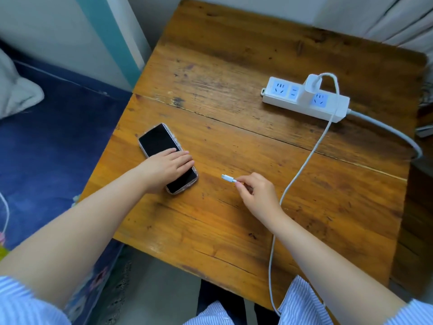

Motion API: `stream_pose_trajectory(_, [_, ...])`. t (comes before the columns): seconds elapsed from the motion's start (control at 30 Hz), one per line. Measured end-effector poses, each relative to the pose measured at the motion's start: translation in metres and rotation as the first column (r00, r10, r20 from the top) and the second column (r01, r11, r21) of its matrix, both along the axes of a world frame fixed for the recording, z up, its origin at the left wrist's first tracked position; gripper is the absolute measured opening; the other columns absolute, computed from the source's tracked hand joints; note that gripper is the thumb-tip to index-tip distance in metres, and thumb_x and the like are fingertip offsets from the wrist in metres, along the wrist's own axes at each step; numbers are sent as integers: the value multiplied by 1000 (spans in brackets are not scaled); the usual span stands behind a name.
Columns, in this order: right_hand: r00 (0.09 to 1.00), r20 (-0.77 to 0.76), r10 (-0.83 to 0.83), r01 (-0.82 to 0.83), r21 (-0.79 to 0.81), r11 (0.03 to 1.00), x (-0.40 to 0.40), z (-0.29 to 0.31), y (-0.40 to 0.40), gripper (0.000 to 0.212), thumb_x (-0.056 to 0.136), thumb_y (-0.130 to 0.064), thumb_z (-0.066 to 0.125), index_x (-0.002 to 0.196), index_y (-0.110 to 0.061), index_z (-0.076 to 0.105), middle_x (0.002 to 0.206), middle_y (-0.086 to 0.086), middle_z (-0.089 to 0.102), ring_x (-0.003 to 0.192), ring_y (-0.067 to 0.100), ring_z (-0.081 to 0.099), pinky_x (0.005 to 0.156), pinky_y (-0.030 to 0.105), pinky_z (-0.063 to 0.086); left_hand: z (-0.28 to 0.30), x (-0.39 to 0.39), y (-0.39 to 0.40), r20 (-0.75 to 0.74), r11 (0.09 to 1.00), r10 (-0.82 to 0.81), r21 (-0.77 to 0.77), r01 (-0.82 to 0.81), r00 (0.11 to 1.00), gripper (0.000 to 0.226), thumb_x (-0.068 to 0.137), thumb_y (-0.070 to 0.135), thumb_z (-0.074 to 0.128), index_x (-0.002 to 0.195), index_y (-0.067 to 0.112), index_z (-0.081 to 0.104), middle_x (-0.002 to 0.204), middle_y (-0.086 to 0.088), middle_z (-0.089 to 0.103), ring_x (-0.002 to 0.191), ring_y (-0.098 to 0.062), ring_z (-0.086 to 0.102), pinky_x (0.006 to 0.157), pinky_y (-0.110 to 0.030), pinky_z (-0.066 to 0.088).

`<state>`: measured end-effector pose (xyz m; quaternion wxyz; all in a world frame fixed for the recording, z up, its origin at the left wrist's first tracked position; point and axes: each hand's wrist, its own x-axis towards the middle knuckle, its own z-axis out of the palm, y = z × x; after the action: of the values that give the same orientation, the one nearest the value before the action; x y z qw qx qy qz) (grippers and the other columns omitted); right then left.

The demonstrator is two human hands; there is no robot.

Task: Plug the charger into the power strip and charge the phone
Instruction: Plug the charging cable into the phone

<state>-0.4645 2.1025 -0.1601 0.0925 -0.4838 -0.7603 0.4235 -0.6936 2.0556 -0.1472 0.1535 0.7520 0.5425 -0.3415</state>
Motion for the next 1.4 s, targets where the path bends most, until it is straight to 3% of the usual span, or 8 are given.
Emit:
stream_pose_trajectory(0.23, [995,-69,-67,66,-11,998,-16,12,-1,15,84,-11,60,92,-4,69,73,10,54,71,16,46,64,29,34,4,9,14,301,964,209,99,-249,930,93,76,36,66,144,9,7,155,-8,14,143,-21,9,116,-29,13])
stream_pose_trajectory(0.37, [994,-61,-90,90,-3,996,-21,24,8,13,82,-9,61,87,-4,71,70,12,54,68,18,46,59,25,29,9,12,14,450,930,182,211,-302,874,91,70,33,72,140,2,23,149,-15,31,139,-26,25,114,-33,24])
stream_pose_trajectory(0.47, [996,-58,-70,70,-5,998,-24,33,12,14,82,-10,60,88,-3,71,71,6,54,69,17,47,62,25,34,16,15,13,509,903,113,306,-302,853,89,57,23,83,129,-9,40,132,-27,50,125,-39,45,102,-46,40])
stream_pose_trajectory(0.57, [997,-54,-55,54,-10,998,-27,38,13,14,83,-10,60,88,-3,71,72,5,54,70,15,47,62,25,35,19,15,11,515,876,57,385,-290,856,87,41,19,89,113,-16,54,111,-33,63,103,-47,60,80,-56,51])
stream_pose_trajectory(0.63, [998,-33,-44,44,-18,999,-29,40,14,14,83,-10,60,87,-3,71,73,5,55,68,14,47,62,23,34,18,14,10,511,875,33,401,-272,859,87,38,20,90,109,-16,55,107,-33,65,99,-47,62,75,-55,53])
stream_pose_trajectory(0.9, [997,75,-17,17,0,1000,-36,46,21,16,84,-12,57,85,-3,70,75,3,54,74,16,48,64,30,39,21,12,11,496,893,5,389,-227,868,85,36,26,88,104,-16,59,100,-30,68,92,-43,66,70,-49,56])
stream_pose_trajectory(1.13, [992,127,10,-10,-4,1000,-36,40,17,17,85,-13,56,83,-2,69,87,14,67,81,24,56,71,35,46,22,17,14,458,913,-5,364,-183,889,85,35,28,89,102,-15,60,97,-28,70,91,-41,67,71,-46,57])
stream_pose_trajectory(1.4, [989,123,83,-72,-89,993,-31,29,15,16,84,-11,57,82,1,67,87,17,66,76,18,48,68,27,37,18,22,15,394,928,-89,367,-68,915,89,30,27,90,100,-18,59,92,-29,69,87,-42,67,70,-48,59])
